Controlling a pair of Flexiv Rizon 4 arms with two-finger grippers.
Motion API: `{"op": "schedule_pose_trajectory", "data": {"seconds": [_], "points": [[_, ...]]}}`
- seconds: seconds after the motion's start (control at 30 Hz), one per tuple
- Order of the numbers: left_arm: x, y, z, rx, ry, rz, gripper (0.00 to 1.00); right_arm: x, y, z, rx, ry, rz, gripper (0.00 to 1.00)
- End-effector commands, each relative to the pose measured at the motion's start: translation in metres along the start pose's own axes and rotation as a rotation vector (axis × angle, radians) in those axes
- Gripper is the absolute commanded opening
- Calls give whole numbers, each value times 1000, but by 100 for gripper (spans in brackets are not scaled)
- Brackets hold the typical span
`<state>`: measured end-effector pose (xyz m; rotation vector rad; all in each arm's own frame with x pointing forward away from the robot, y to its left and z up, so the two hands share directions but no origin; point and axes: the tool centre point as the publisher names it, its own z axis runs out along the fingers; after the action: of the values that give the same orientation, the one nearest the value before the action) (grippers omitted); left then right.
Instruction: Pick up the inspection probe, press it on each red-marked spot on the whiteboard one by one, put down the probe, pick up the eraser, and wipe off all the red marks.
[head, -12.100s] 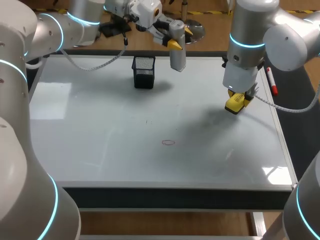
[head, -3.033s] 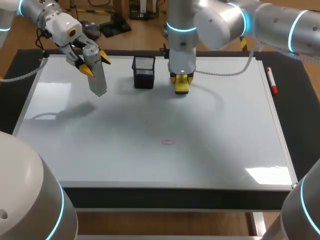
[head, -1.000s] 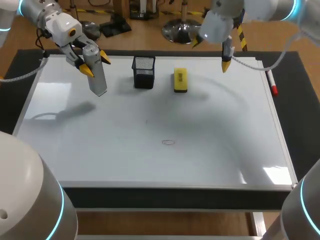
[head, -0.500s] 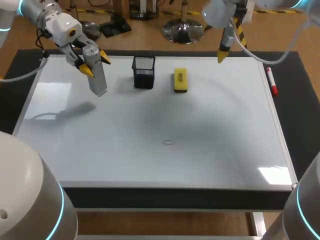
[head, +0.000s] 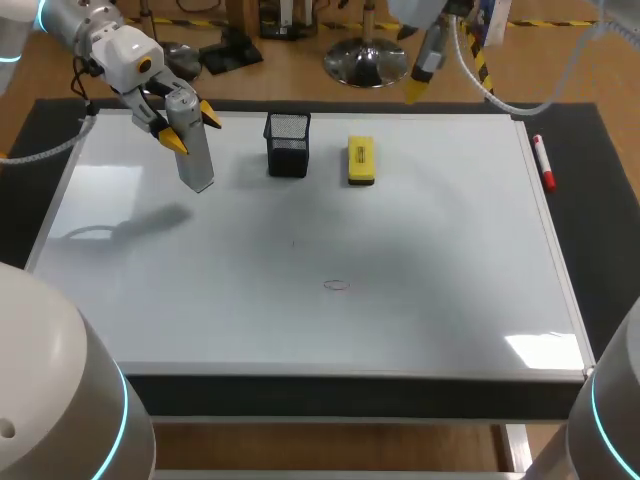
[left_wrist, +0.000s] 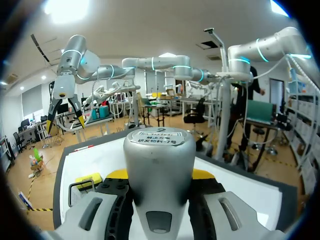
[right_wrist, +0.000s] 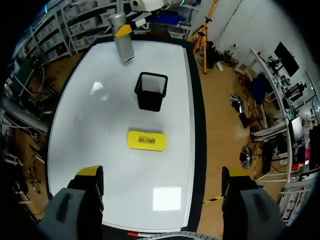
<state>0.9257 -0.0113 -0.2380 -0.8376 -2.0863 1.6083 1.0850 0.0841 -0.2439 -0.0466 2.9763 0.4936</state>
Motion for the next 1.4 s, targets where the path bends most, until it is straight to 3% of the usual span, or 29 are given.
{"op": "schedule_pose_trajectory", "data": {"seconds": [0.03,1.4], "points": [[-1,0,-2,1,6,1,0,-4,6,0,1,17,1,100],[-1,0,-2,1,6,1,0,-6,13,-3,-15,13,9,100]]}}
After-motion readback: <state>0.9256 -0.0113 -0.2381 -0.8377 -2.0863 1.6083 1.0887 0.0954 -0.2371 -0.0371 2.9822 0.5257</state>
